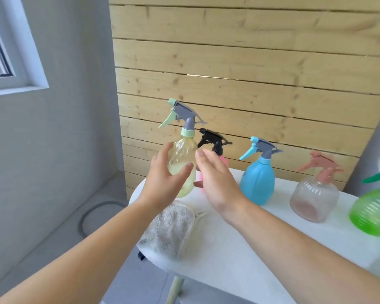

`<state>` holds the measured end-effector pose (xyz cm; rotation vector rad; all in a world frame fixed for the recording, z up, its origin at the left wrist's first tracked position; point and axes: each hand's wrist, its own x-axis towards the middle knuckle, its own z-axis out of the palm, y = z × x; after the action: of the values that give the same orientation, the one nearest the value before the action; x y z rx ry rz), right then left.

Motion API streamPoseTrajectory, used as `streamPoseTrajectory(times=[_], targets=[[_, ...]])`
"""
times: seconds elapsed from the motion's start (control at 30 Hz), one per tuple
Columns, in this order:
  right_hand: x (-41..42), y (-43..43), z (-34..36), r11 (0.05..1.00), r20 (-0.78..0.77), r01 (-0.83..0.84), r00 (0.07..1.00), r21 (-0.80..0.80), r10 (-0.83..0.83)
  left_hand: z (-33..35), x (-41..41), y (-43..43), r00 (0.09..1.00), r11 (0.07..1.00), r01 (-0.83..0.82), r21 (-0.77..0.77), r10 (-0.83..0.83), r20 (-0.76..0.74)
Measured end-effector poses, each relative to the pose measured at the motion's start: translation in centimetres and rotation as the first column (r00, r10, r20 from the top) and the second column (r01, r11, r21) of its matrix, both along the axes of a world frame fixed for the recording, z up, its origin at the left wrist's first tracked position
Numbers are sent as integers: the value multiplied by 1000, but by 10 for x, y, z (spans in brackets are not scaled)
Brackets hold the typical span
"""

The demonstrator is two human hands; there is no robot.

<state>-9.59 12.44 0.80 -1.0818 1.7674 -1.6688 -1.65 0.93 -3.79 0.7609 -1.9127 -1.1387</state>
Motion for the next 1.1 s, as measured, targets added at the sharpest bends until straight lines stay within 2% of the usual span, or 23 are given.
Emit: streamPoseTrajectory(times=[0.1, 0.2, 0.3, 0.43, 0.57, 0.73, 0.87, 1.1], targets=[[3, 52, 20, 1000, -49, 17, 999, -2, -17, 13, 15, 51, 999, 999, 16, -28, -17, -47], [1, 105, 37, 992, -82, 109, 990, -61, -113, 23, 30, 112, 991, 990, 133, -50, -134, -22], [0, 160, 47, 972, 13, 207, 978, -110, -207, 29, 38, 172, 968, 967, 250, -46, -249, 22], [6, 228, 47, 952, 183, 275, 951, -131, -250, 37, 48, 236, 946, 947, 314, -60, -307, 102], [17, 272, 41, 937, 329, 289, 920, -198, -215, 37, 58, 278, 916, 923, 371, -104, -345, 204], [21, 299, 23, 959, 366, 255, 910, -126, -194, 22, 65, 293, 816, 837, 531, 130, -547, 187], [17, 305, 9, 983, 391, 175, 910, -62, -138, 13, 61, 292, 772, 790, 586, 180, -612, 170], [8, 305, -8, 989, 441, 98, 897, -115, -38, 4, 60, 284, 687, 700, 656, 281, -708, 163]])
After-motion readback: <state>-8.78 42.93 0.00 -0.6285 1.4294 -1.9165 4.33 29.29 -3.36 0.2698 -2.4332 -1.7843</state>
